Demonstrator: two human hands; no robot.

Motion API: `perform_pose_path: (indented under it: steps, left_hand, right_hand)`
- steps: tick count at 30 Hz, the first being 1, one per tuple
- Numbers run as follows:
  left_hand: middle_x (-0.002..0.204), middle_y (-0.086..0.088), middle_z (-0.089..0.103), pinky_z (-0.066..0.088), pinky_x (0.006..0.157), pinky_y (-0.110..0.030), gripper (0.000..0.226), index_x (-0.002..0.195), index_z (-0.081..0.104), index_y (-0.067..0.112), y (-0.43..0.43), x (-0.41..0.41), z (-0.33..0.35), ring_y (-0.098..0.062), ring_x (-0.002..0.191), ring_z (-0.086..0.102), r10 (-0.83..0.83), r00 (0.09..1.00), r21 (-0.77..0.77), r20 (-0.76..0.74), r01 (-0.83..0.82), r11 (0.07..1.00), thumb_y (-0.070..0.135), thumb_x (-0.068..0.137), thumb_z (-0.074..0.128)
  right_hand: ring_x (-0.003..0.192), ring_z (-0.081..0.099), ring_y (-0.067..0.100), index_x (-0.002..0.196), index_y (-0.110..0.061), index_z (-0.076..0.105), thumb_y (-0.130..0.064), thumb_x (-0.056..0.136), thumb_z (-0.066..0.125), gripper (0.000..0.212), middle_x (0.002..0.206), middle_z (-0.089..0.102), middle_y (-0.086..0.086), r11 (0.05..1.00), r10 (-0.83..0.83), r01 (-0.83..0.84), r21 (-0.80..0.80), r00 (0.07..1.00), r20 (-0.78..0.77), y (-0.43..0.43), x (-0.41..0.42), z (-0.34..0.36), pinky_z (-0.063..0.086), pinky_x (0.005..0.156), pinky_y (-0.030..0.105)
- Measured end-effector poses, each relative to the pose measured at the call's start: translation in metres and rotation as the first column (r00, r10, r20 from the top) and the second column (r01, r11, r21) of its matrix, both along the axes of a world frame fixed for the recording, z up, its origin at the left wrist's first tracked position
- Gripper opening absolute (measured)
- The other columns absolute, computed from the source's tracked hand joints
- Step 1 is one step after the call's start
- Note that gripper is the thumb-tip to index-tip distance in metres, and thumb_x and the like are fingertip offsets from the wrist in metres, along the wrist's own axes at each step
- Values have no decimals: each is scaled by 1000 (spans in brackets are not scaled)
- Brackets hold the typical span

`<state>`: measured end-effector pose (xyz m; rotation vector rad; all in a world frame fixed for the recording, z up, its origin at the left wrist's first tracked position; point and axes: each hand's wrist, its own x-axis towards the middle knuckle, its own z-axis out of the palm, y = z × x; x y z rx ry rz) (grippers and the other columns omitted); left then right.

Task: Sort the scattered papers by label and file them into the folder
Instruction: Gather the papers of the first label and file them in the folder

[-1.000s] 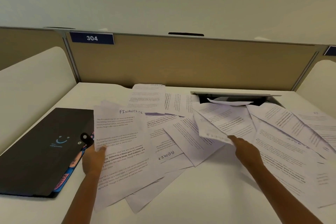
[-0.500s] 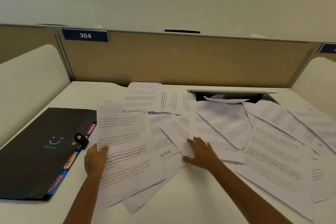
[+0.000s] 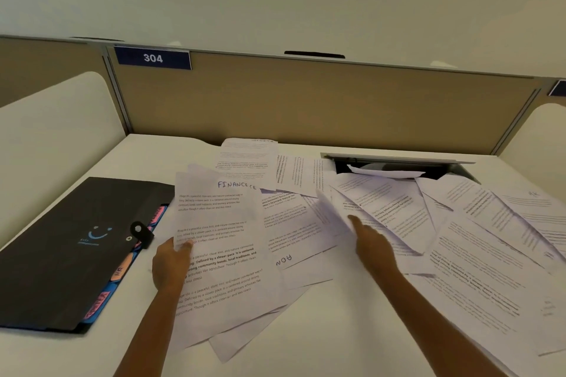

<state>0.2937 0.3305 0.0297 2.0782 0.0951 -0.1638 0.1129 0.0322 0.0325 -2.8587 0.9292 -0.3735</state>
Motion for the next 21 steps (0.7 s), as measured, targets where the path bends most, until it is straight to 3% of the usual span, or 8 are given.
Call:
perform_pose_path:
  steps: [3, 7, 12, 16, 19, 21]
  left_hand:
    - [104, -21, 65, 50, 75, -43, 29, 111, 58, 2, -2, 0, 1, -36, 87, 63, -4, 1000, -2, 0, 4, 1000, 22, 93, 50]
    - [104, -22, 65, 49, 73, -42, 29, 110, 58, 1, -6, -2, 4, -37, 87, 63, -12, 1000, 8, -1, 12, 1000, 22, 93, 50]
    - [105, -22, 64, 49, 73, -41, 30, 113, 57, 2, -10, -2, 5, -35, 86, 62, -14, 1000, -21, -25, 13, 1000, 23, 92, 51]
    - [105, -21, 65, 51, 77, -44, 29, 112, 58, 2, -10, 0, 6, -37, 89, 63, -21, 999, -98, -34, 17, 995, 21, 91, 52]
    - [105, -20, 65, 50, 75, -42, 28, 113, 58, 3, -10, 3, 8, -36, 90, 63, -18, 999, -146, -33, 13, 989, 20, 91, 53]
    - [105, -19, 65, 50, 75, -42, 28, 113, 59, 3, -13, 6, 10, -36, 90, 63, -20, 999, -160, -25, 15, 987, 20, 91, 53]
  right_hand:
    - [64, 58, 24, 133, -9, 44, 2, 90, 42, 44, 88, 65, 16, 993, -110, 114, -18, 982, 152, -25, -18, 18, 48, 54, 32]
    - [87, 64, 35, 121, -8, 58, 6, 84, 50, 40, 102, 66, 20, 992, -119, 122, -5, 976, 180, -50, -39, 35, 51, 72, 37]
    - [118, 52, 25, 127, -15, 54, 12, 82, 39, 55, 130, 56, 9, 941, 91, -31, 336, 982, -163, -56, -46, 30, 40, 98, 31]
    - [132, 37, 21, 138, -17, 39, 5, 83, 49, 60, 144, 39, 4, 885, 211, -20, 465, 908, -362, -51, -44, 24, 29, 107, 30]
    - [140, 21, 20, 143, -21, 24, -14, 80, 66, 76, 153, 21, 1, 792, 344, 32, 610, 801, -489, -43, -34, 34, 19, 113, 35]
    - [141, 18, 19, 145, -21, 19, -35, 80, 67, 82, 154, 17, -1, 760, 410, 29, 650, 754, -513, -36, -25, 44, 16, 115, 36]
